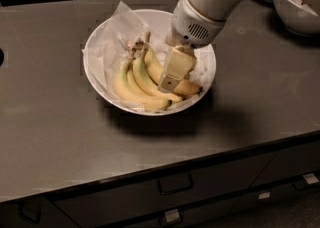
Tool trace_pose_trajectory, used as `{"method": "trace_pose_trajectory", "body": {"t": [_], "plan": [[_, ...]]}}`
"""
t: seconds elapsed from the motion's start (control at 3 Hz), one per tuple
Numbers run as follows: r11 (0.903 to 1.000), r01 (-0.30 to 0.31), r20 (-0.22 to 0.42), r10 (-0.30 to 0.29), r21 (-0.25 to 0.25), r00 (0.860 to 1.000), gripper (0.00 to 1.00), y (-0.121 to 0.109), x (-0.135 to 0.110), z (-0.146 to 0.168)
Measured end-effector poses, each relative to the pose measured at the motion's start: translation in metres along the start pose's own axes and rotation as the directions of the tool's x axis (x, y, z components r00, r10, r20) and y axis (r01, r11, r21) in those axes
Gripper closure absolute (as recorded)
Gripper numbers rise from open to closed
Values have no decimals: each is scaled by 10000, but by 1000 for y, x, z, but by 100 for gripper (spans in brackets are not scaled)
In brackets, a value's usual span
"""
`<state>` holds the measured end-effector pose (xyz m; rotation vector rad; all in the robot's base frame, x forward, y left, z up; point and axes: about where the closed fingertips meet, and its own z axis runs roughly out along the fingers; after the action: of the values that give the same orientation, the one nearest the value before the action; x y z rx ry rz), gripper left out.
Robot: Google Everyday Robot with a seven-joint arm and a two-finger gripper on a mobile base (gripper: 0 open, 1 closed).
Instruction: Pick banana from white bowl
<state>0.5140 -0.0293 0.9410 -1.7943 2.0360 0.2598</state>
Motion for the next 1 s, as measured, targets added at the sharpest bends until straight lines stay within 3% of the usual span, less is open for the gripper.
{"method": "trace_pose_trajectory", "body": {"t": [0.33, 1.0], "plan": [[9982, -443, -13, 444, 394, 9990, 30, -6, 7, 1], [9887, -1138, 54, 1138, 980, 9935, 29, -21, 21, 8]]}}
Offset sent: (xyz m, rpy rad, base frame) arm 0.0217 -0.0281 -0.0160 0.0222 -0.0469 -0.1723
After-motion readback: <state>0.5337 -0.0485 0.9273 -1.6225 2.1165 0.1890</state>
